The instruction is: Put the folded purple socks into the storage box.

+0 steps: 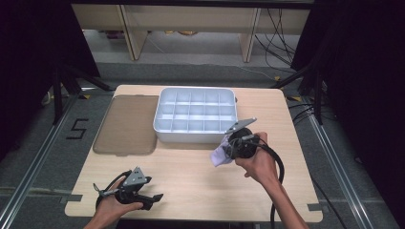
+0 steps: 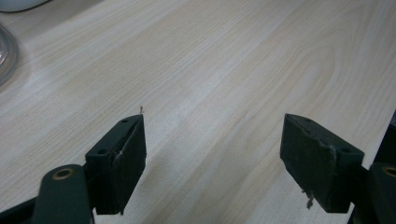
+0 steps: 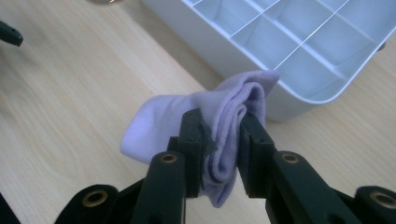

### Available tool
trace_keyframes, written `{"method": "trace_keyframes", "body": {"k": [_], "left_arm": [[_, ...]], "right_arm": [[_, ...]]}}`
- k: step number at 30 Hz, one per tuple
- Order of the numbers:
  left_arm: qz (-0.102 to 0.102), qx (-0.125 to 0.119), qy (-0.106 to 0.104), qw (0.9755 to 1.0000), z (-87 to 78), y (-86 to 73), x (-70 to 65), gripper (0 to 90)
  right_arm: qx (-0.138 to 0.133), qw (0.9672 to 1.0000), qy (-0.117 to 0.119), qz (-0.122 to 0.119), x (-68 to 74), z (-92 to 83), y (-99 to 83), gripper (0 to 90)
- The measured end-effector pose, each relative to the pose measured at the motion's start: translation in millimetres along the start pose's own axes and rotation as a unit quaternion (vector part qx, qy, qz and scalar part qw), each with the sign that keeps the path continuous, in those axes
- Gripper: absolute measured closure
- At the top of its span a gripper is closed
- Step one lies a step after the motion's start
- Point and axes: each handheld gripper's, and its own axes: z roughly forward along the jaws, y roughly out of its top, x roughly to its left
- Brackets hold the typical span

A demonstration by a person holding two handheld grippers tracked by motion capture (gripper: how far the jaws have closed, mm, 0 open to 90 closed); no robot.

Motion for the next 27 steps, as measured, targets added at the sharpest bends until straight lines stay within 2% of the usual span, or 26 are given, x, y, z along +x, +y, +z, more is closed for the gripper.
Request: {"method": "trace_keyframes", "body": {"k": [3,5,6,8,9,11,13,14,17,23,26,27], "left_arm": [[-0.007,-0.003,-0.003,1.0,0.5,-0.1,-0.5,22.3],[0.003,0.003,0.002,1.0,0.0,0.3,1.4,22.2],[-0.001,0.0,-0.004,1.0,-0.3,0.2,0.5,22.2],[-0.007,-0.002,-0.004,1.0,0.2,0.1,-0.6,22.2],[-0.005,0.0,-0.004,1.0,-0.2,0.1,-0.1,22.2],[-0.003,0.001,-0.005,1.0,-0.2,0.4,0.4,22.2],[0.0,0.003,-0.002,1.0,-0.3,0.7,1.1,22.2],[-0.001,0.002,-0.007,1.0,-0.4,0.7,1.0,22.2],[0.0,0.001,-0.002,1.0,-0.5,0.6,1.7,22.2],[0.002,0.002,-0.005,1.0,-1.0,0.6,1.6,22.2],[-0.001,0.001,-0.002,1.0,-0.2,0.5,1.7,22.2],[-0.002,0.0,-0.003,1.0,-0.1,0.6,1.3,22.2]], "right_arm": [[-0.002,1.0,-0.003,0.003,-5.0,-4.6,7.6,74.0],[-0.004,0.9999,-0.007,0.009,-12.3,-8.2,15.5,74.0],[-0.004,0.9999,-0.007,0.009,-12.3,-8.2,15.5,74.0],[-0.003,0.9999,-0.012,0.009,-17.5,-10.1,21.3,73.9],[-0.004,0.9997,-0.021,0.012,-23.0,-11.4,27.2,73.9],[-0.003,0.9996,-0.023,0.013,-26.2,-11.3,30.3,73.9],[0.003,0.9994,-0.032,0.007,-33.0,-10.1,36.5,73.9],[0.003,0.999,-0.043,0.011,-35.3,-9.2,39.0,73.9],[0.003,0.9985,-0.054,0.008,-45.3,-4.3,47.0,73.9],[0.014,0.9971,-0.073,0.018,-61.6,10.3,61.8,73.9],[0.02,0.9963,-0.082,0.018,-68.1,20.1,68.3,73.9],[0.03,0.9955,-0.089,0.015,-72.2,28.7,71.9,73.9]]}}
